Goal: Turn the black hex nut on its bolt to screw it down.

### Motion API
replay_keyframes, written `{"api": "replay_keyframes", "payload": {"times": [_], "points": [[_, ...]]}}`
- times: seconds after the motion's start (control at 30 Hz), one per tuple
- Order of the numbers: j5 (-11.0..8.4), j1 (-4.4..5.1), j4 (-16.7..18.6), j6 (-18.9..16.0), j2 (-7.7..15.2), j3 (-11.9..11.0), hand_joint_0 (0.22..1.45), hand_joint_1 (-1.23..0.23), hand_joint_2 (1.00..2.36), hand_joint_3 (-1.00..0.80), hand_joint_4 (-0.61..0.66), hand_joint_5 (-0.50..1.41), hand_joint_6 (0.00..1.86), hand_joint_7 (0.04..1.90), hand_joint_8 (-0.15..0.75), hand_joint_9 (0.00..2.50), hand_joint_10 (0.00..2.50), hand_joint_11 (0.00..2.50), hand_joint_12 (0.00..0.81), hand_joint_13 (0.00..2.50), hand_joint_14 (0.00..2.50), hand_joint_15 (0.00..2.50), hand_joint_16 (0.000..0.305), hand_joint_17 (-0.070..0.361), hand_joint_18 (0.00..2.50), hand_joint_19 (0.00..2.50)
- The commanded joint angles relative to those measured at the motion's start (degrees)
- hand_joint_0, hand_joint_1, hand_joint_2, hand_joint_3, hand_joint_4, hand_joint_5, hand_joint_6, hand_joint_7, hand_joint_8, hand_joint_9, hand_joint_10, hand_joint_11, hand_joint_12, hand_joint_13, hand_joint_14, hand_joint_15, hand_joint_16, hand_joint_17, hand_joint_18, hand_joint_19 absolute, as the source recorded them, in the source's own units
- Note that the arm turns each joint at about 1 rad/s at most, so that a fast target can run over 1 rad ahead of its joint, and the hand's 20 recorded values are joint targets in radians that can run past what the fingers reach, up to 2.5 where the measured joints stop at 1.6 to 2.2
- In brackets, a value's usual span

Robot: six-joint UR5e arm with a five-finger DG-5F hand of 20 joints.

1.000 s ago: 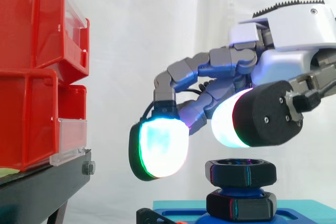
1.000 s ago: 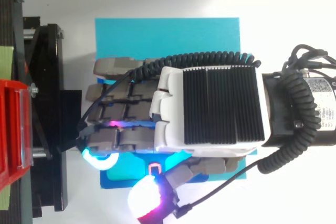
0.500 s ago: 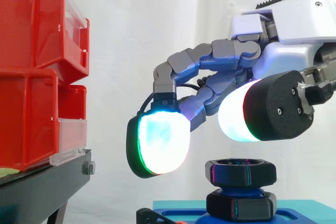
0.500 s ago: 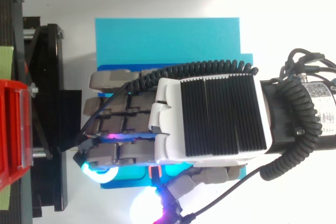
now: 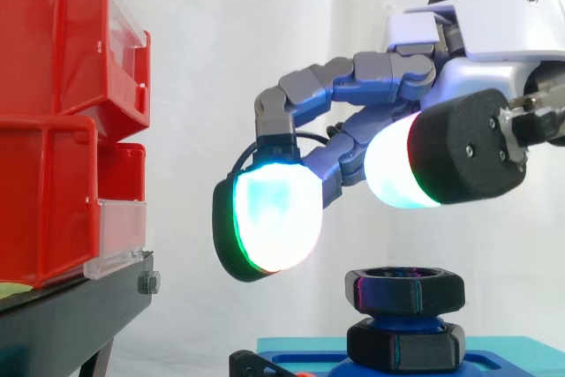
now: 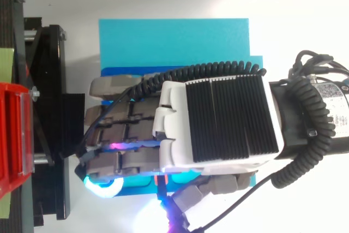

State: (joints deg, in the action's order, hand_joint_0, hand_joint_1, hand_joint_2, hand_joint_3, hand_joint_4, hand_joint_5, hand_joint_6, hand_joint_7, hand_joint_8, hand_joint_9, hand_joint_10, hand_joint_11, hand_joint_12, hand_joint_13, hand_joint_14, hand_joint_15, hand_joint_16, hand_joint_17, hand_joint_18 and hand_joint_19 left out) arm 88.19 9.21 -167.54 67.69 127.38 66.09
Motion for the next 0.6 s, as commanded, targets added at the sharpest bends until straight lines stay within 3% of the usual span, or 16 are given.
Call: {"api": "replay_keyframes", "payload": {"times": [0.0,0.57], "points": [[1.99,-0.34,0.7,0.0,0.0,0.0,0.48,-0.48,1.0,-0.5,0.14,-0.17,0.6,1.05,0.211,0.61,0.01,0.17,0.239,0.55,0.0,0.08,0.022,0.051,0.27,0.02],[3.66,-0.69,2.2,0.0,0.3,0.3,0.48,-0.47,1.0,-0.5,0.14,-0.17,0.6,1.06,0.211,0.61,0.01,0.19,0.248,0.57,0.0,0.11,0.024,0.055,0.29,0.04]]}}
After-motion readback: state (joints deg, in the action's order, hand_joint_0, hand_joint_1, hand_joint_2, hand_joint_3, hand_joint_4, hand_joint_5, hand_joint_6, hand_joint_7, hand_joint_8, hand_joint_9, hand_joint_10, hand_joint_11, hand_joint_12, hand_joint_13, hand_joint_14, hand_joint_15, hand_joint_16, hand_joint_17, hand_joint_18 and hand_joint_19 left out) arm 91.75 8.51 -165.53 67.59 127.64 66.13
